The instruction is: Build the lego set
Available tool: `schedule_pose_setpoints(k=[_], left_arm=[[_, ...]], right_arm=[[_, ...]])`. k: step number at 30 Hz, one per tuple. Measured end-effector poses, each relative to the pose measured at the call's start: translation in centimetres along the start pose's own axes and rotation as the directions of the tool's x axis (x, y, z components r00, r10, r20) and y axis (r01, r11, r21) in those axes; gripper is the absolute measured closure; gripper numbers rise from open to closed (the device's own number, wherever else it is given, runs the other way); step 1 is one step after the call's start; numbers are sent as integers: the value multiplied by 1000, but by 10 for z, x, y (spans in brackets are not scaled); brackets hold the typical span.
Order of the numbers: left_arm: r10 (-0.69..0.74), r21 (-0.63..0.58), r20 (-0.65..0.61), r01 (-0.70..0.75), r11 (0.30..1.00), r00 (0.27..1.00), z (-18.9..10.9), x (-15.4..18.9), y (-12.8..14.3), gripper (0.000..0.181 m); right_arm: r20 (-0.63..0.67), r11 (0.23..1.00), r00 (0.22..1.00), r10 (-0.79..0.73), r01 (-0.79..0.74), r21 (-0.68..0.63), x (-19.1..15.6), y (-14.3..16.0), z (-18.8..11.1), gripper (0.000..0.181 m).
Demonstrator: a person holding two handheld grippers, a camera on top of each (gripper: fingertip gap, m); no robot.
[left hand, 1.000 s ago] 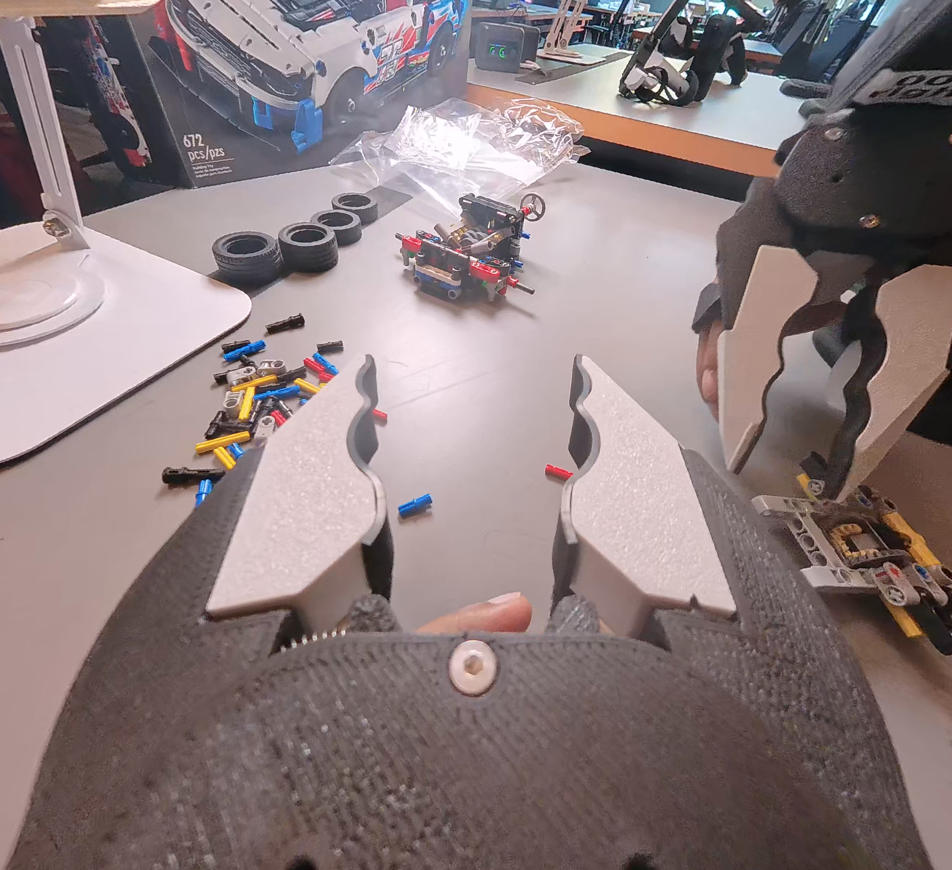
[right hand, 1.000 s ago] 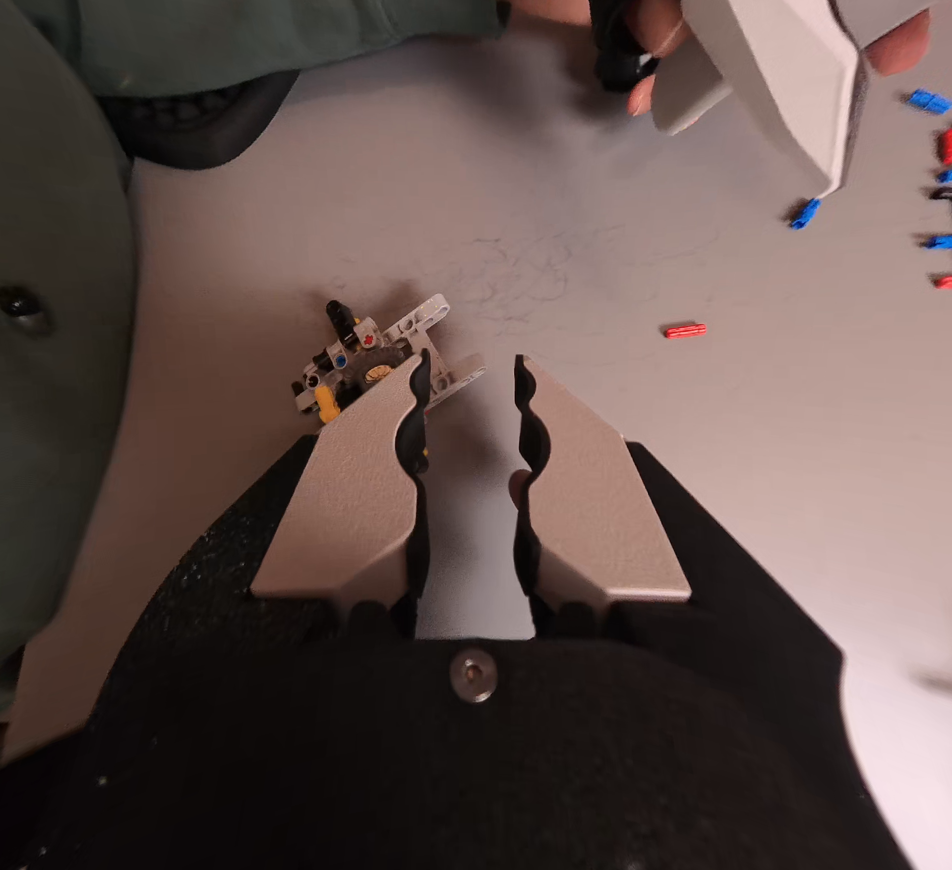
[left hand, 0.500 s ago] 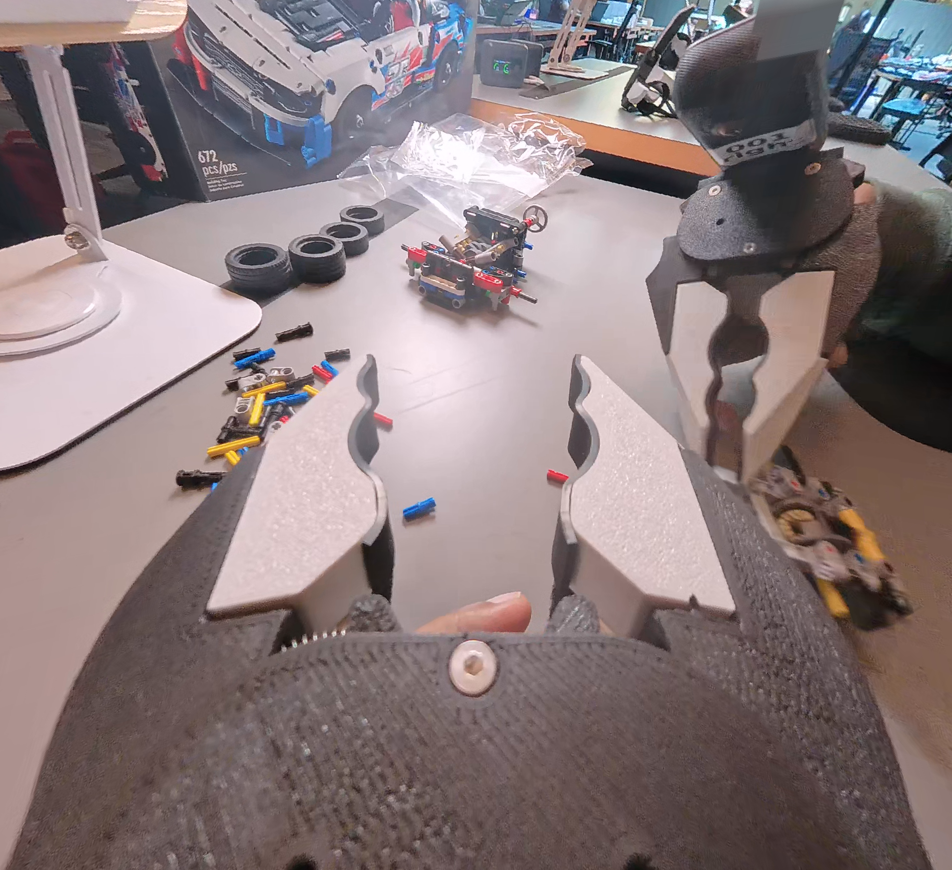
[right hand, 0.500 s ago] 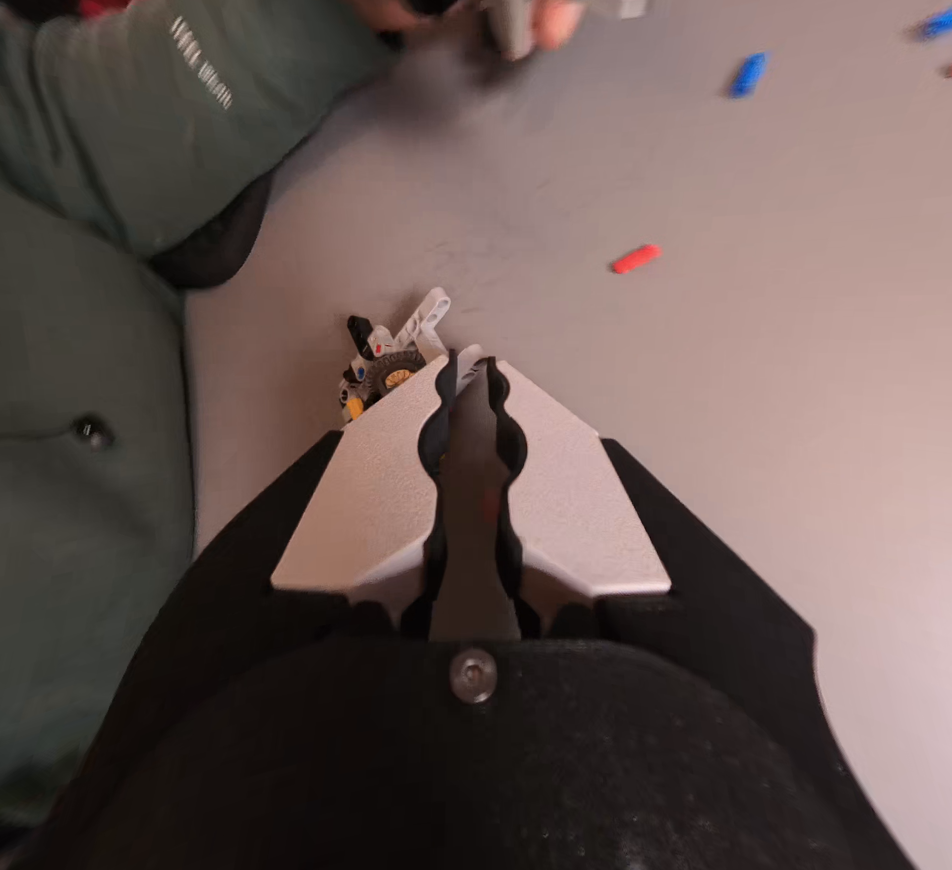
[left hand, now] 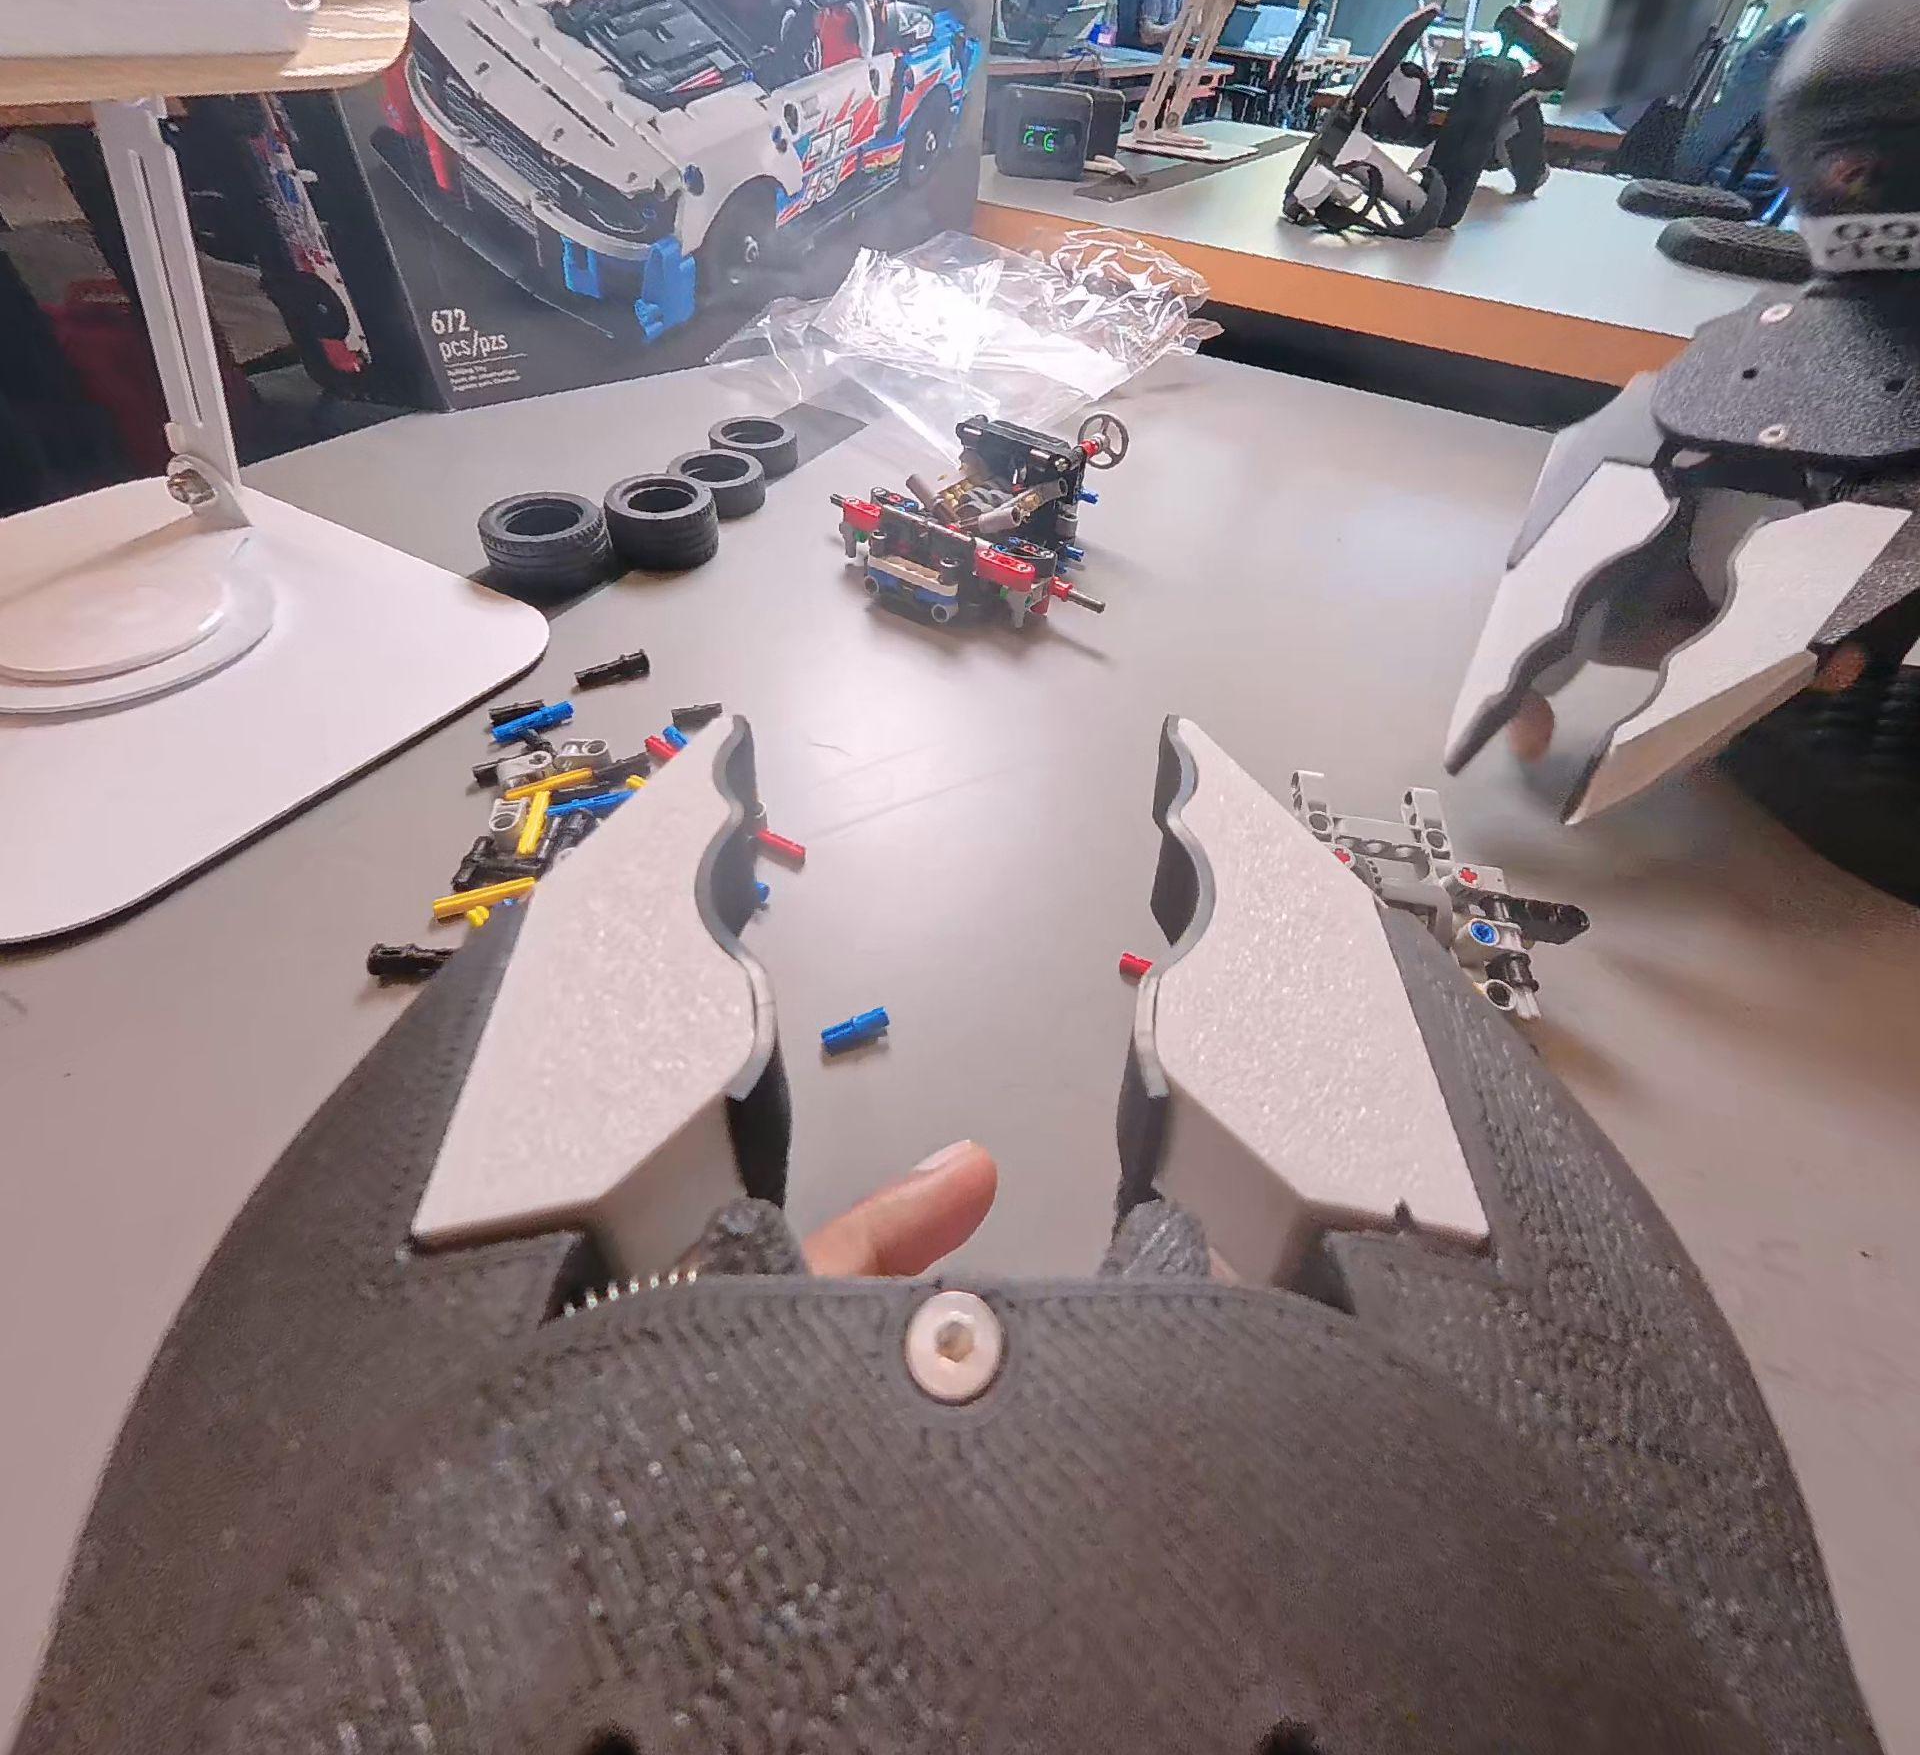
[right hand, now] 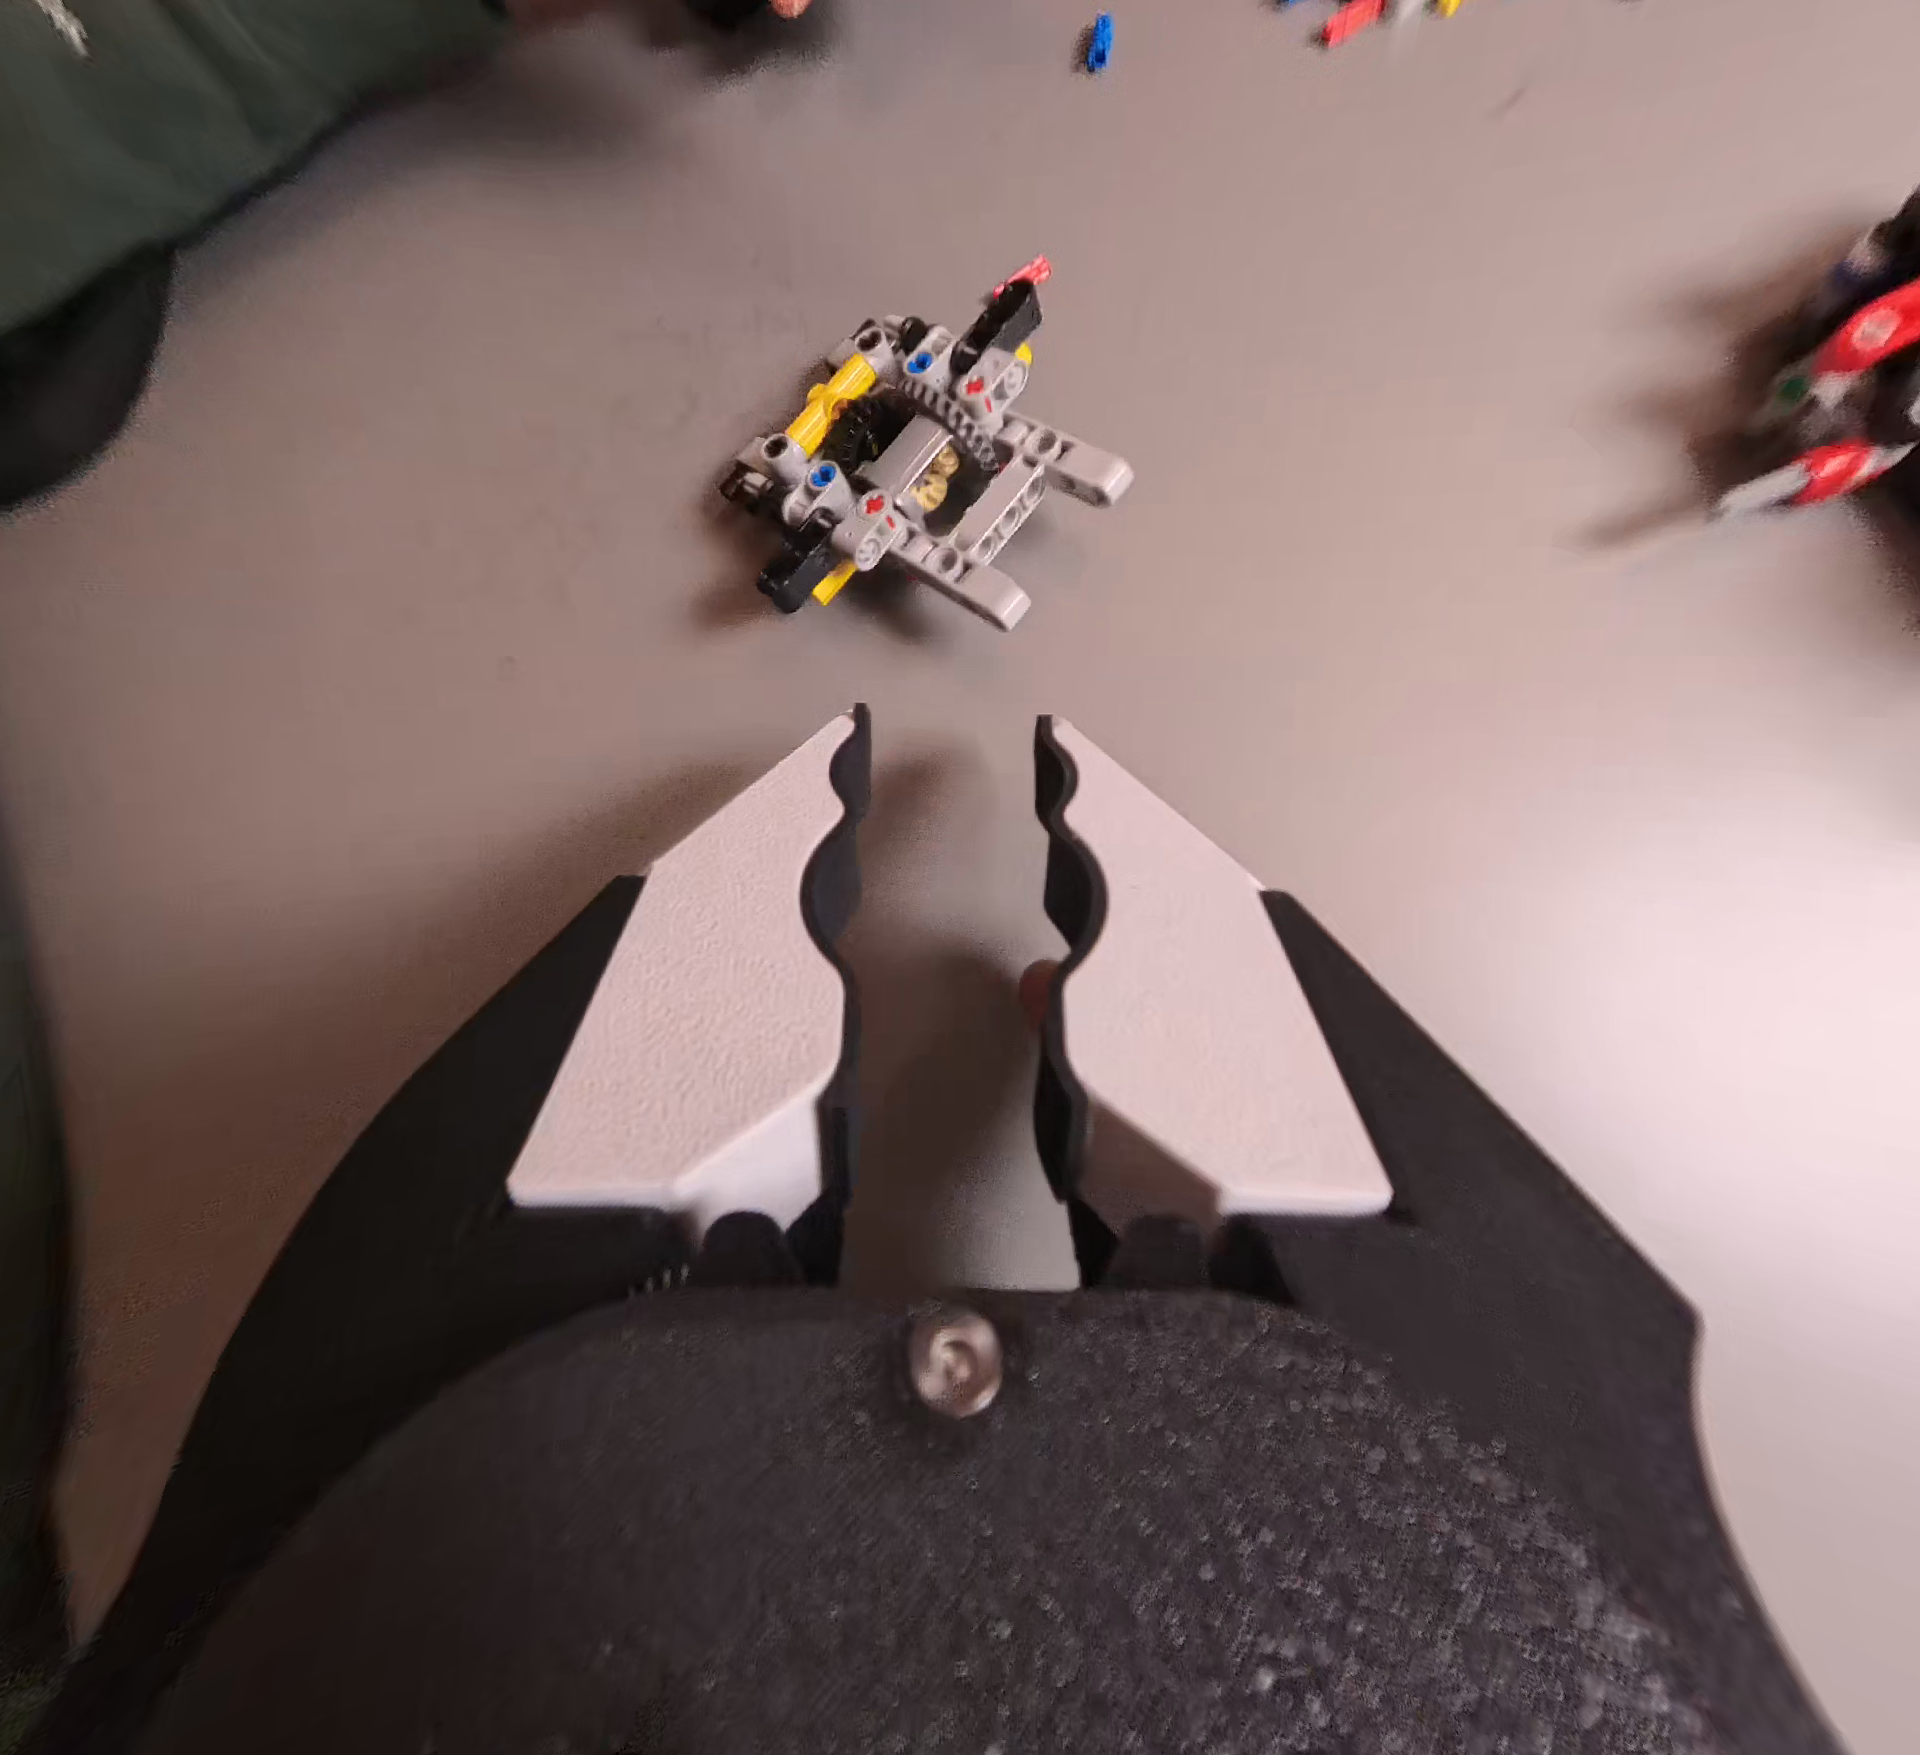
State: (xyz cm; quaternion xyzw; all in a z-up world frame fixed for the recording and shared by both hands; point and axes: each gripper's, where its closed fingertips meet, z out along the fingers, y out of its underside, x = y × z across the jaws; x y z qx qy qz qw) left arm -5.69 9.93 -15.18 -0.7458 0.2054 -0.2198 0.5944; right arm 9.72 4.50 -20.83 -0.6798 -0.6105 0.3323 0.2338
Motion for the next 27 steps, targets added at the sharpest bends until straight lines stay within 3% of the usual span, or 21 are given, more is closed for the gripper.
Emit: schedule_pose_setpoints(k=[4, 12, 15, 21, 27], left_arm=[[15, -22, -23, -15, 1000, 1000, 0, 5, 3, 105], [33, -151, -140, -54, 987, 990, -8, 21, 22, 108], [61, -148, -126, -79, 986, 990, -7, 19, 22, 106], [45, -153, -140, -66, 986, 989, -9, 18, 22, 106], [33, -165, -148, -58, 985, 988, -12, 17, 24, 108]], right_arm=[[-35, 943, 942, -334, 334, 5, 7, -19, 3, 134], [172, 828, 831, -529, 549, -112, 13, -29, 35, 119], [205, 813, 819, -535, 566, -136, 9, -26, 44, 134], [135, 913, 908, -396, 405, -42, 8, -39, 50, 136], [66, 912, 914, -399, 403, -70, 5, -28, 51, 136]])
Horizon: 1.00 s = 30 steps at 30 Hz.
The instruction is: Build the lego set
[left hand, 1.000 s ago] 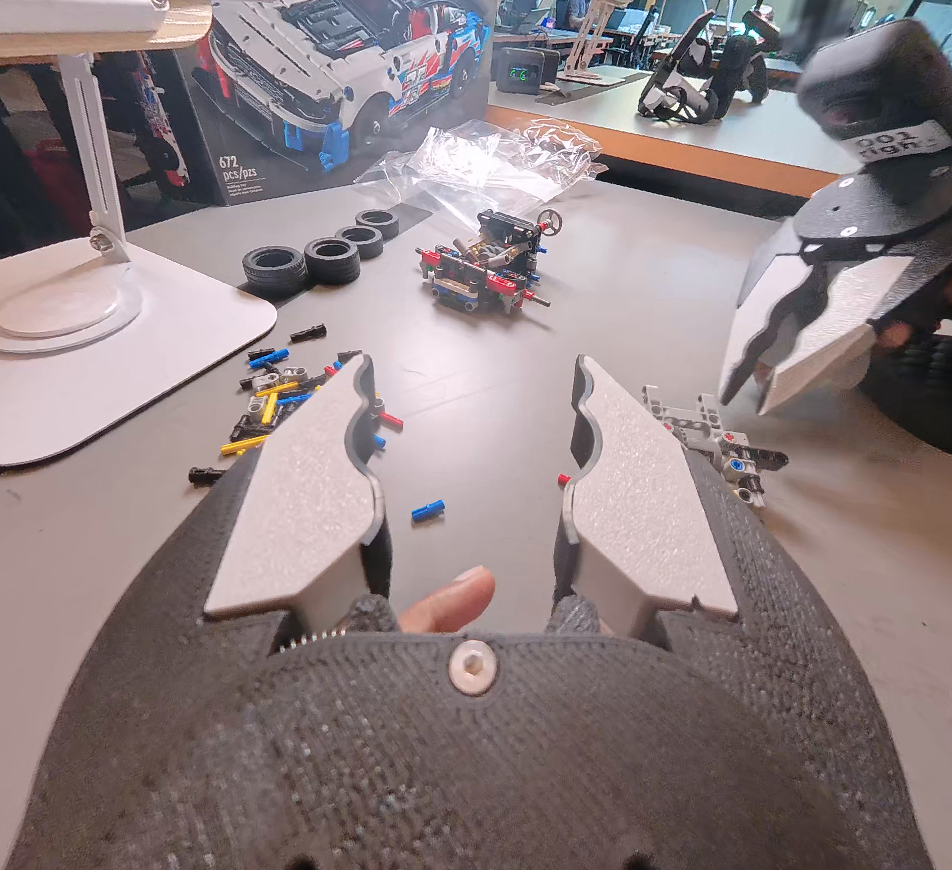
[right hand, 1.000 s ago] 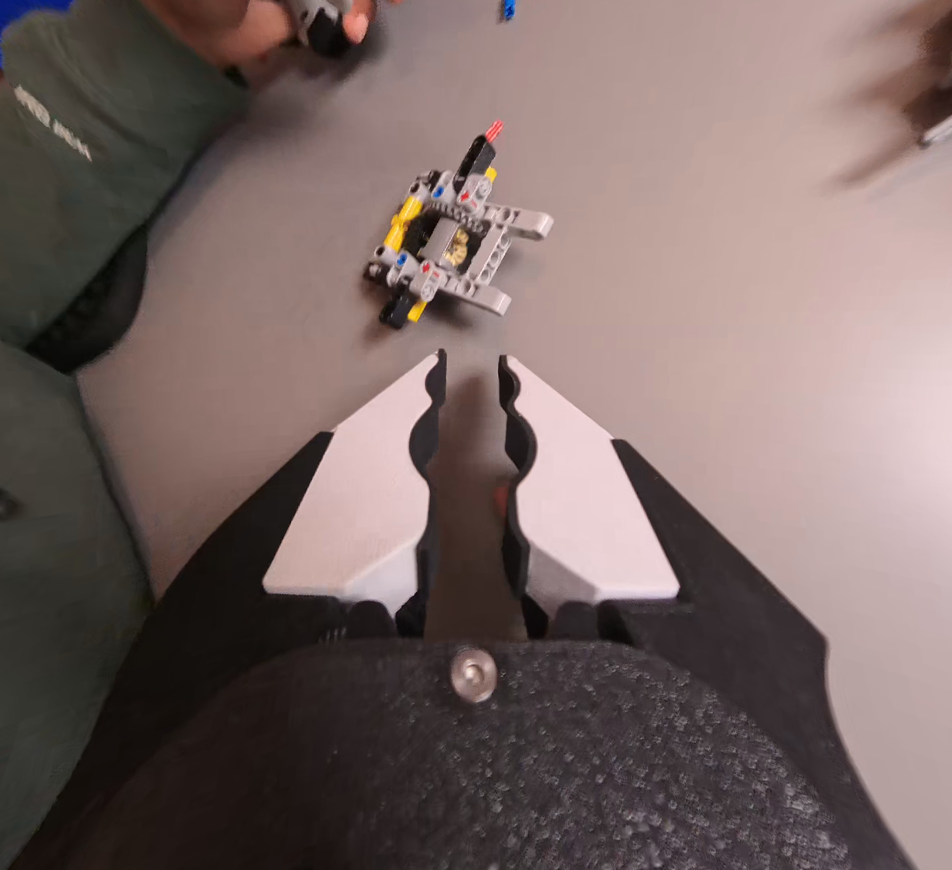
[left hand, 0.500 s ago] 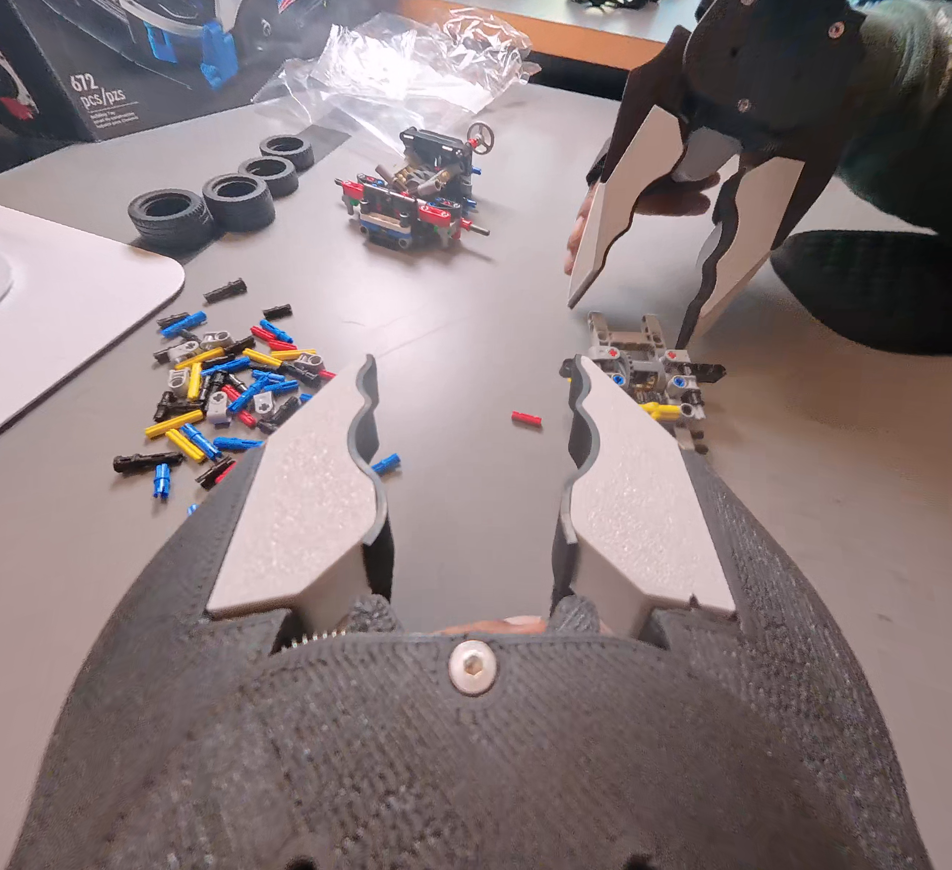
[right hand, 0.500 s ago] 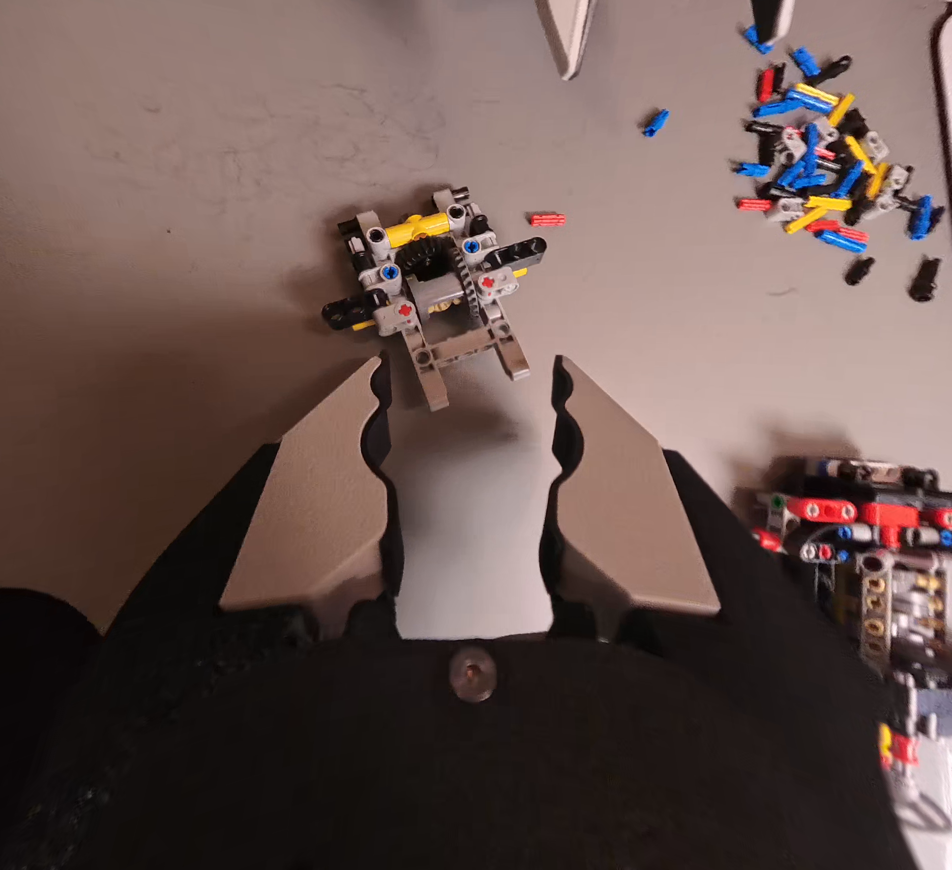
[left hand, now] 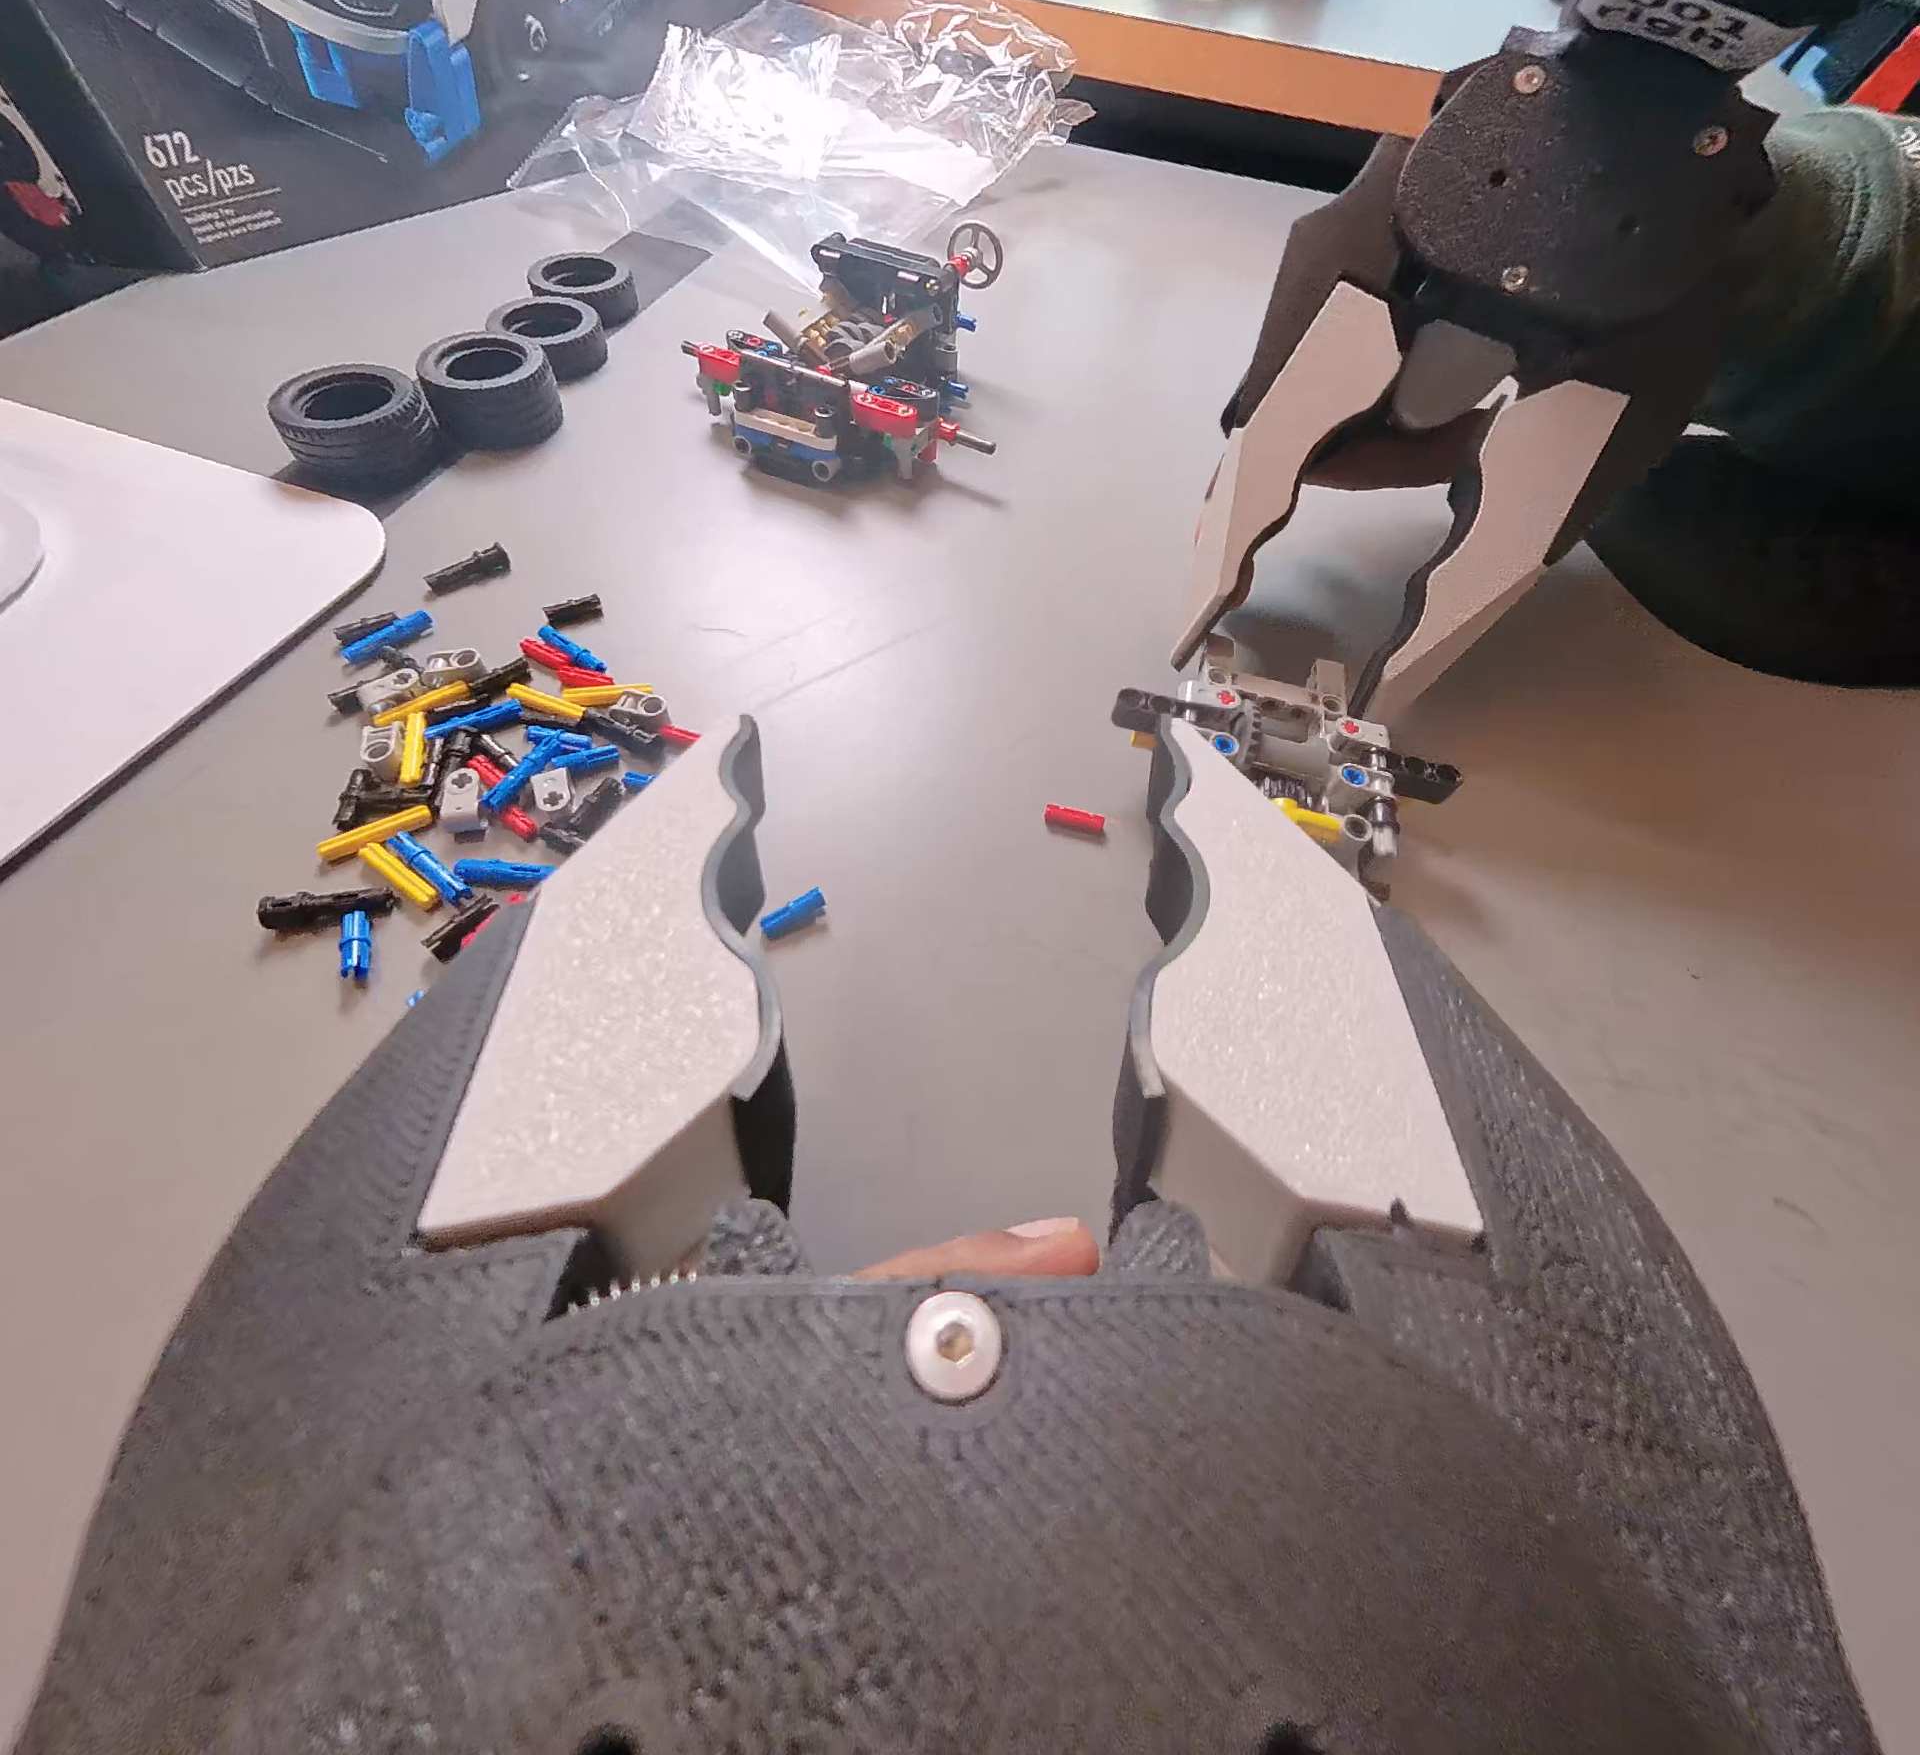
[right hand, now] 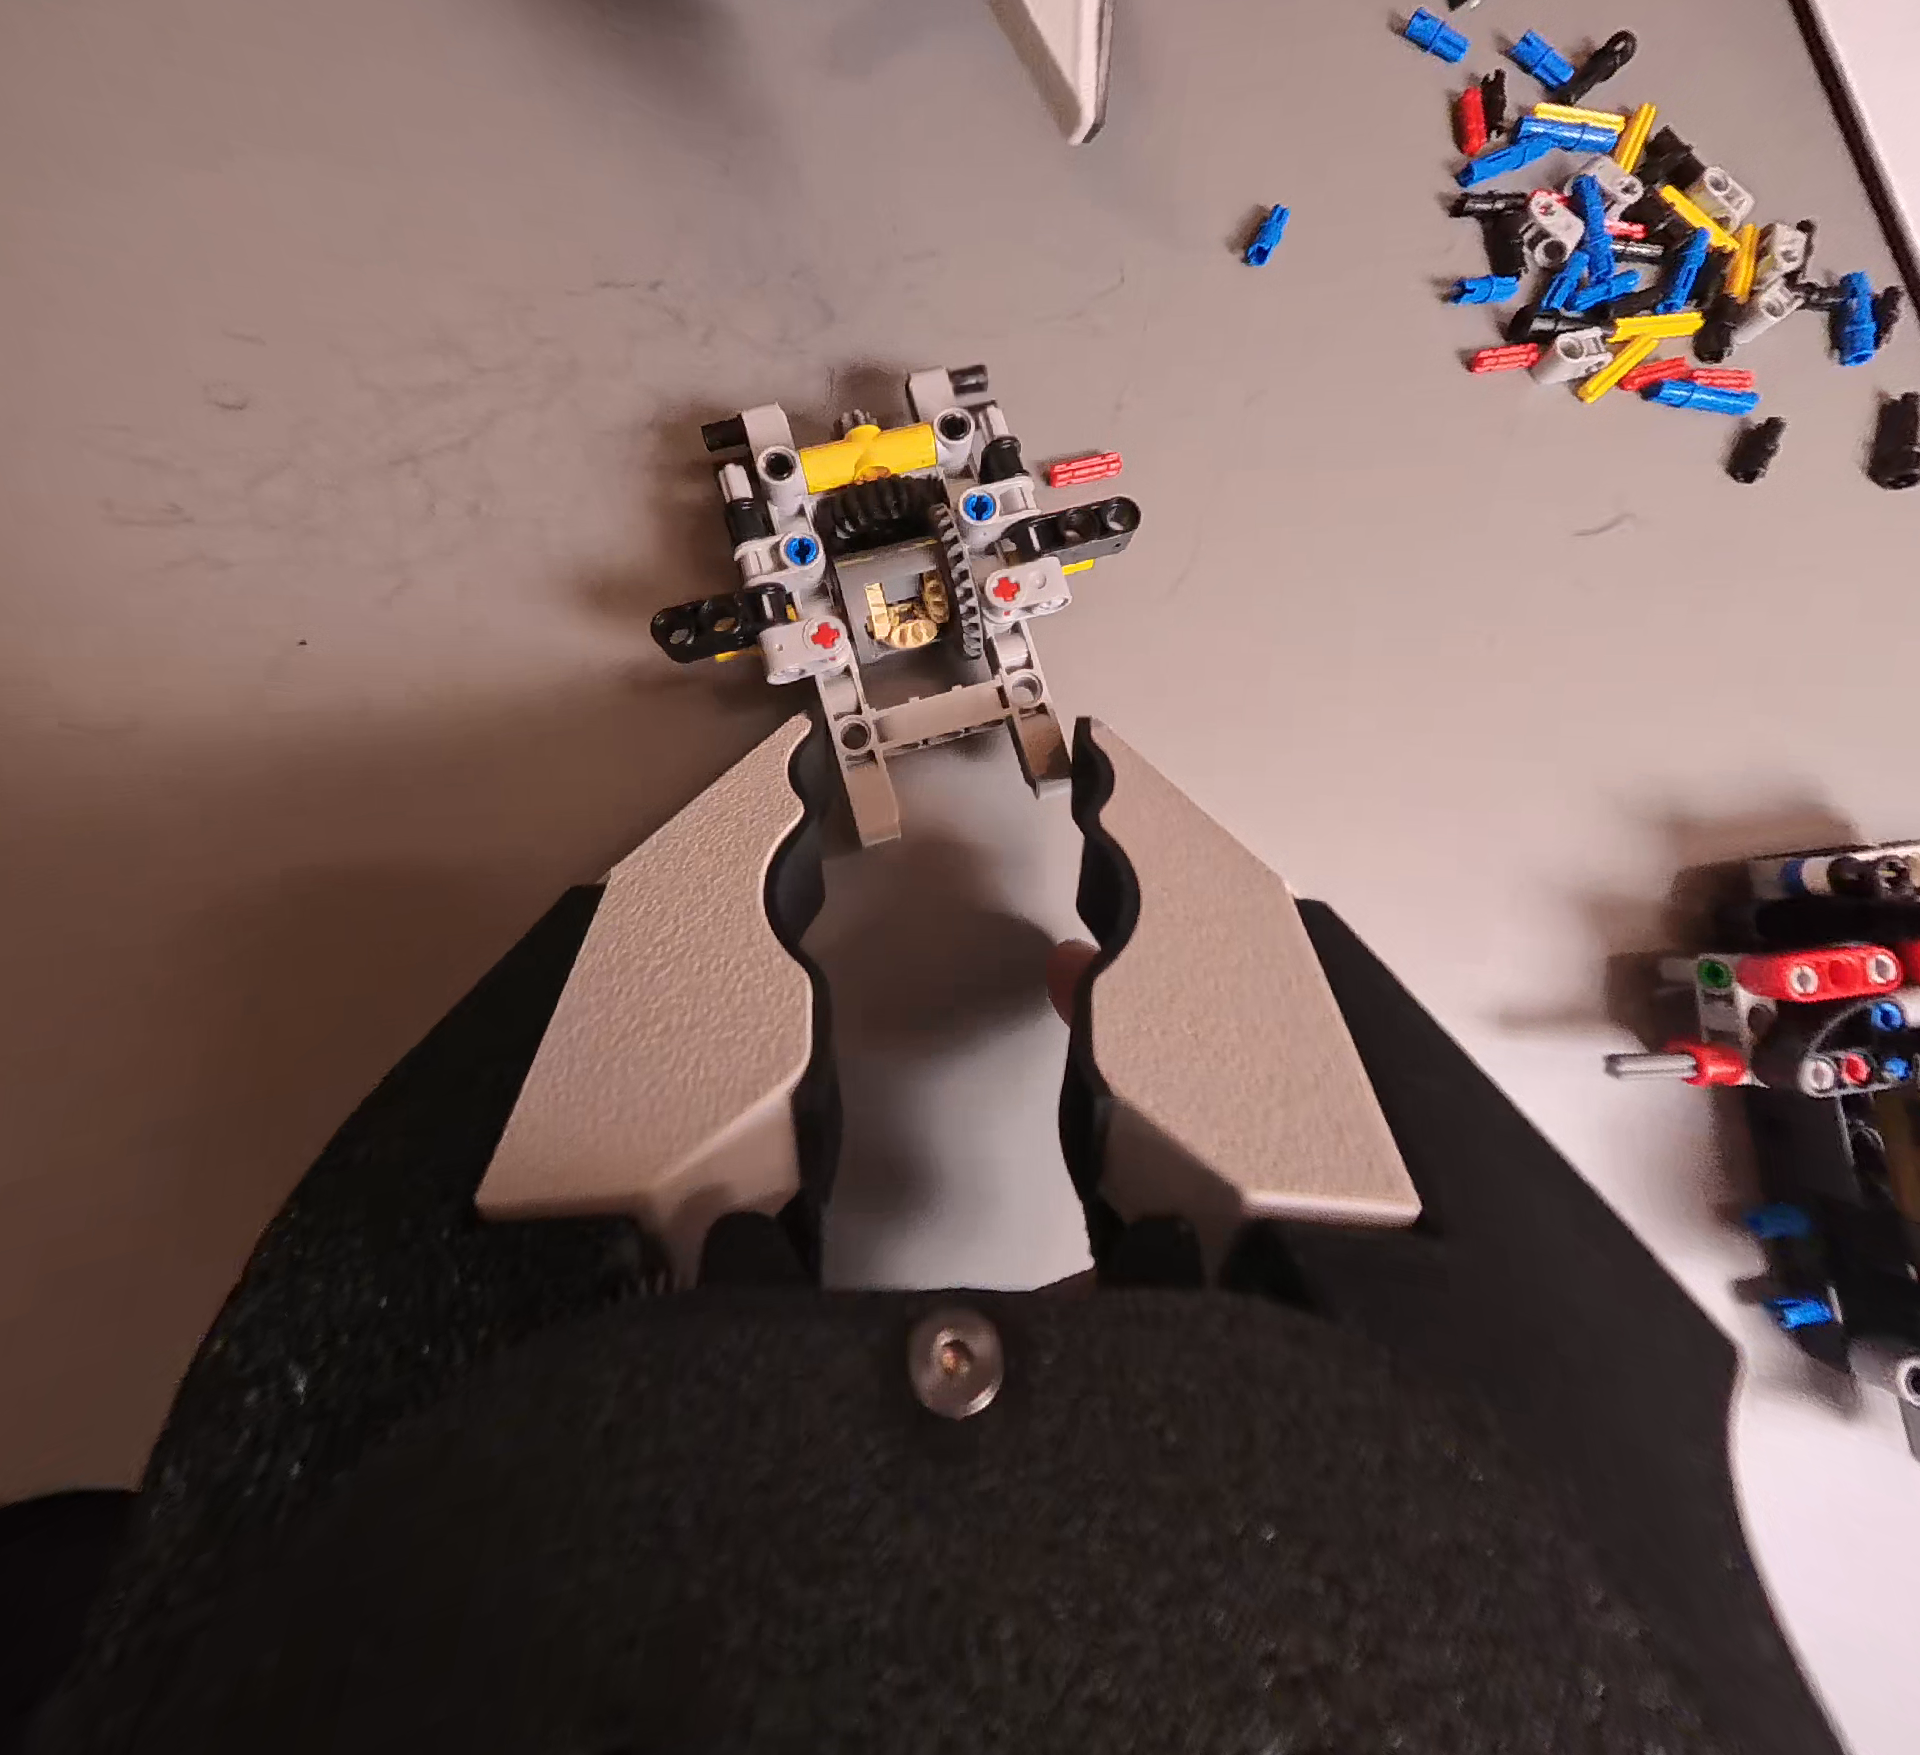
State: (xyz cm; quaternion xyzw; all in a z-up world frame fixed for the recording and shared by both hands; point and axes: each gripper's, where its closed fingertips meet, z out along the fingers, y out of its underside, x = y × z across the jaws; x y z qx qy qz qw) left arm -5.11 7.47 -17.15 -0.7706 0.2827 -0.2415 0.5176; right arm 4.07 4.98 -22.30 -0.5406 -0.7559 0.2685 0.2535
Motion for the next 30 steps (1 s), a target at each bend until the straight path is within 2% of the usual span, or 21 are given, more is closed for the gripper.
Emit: schedule_pose_setpoints(k=[7, 21, 26, 30], left_arm=[[10, -11, 19, -10, 1000, 1000, 6, -1, 3, 105], [-10, 98, 123, -3, 995, 992, 0, -19, -12, 103], [-28, 189, 223, -15, 982, 974, -12, -33, -28, 102], [-68, 264, 309, -16, 964, 949, -25, -47, -40, 102]], right_arm=[[-23, 1000, 1000, -8, 9, 15, -1, -1, 3, 136], [-23, 998, 1000, 13, -11, 68, 1, -4, -2, 132], [-22, 987, 998, 58, -54, 154, 7, -14, -15, 128], [-94, 945, 987, 134, -98, 311, 29, -32, -33, 128]])
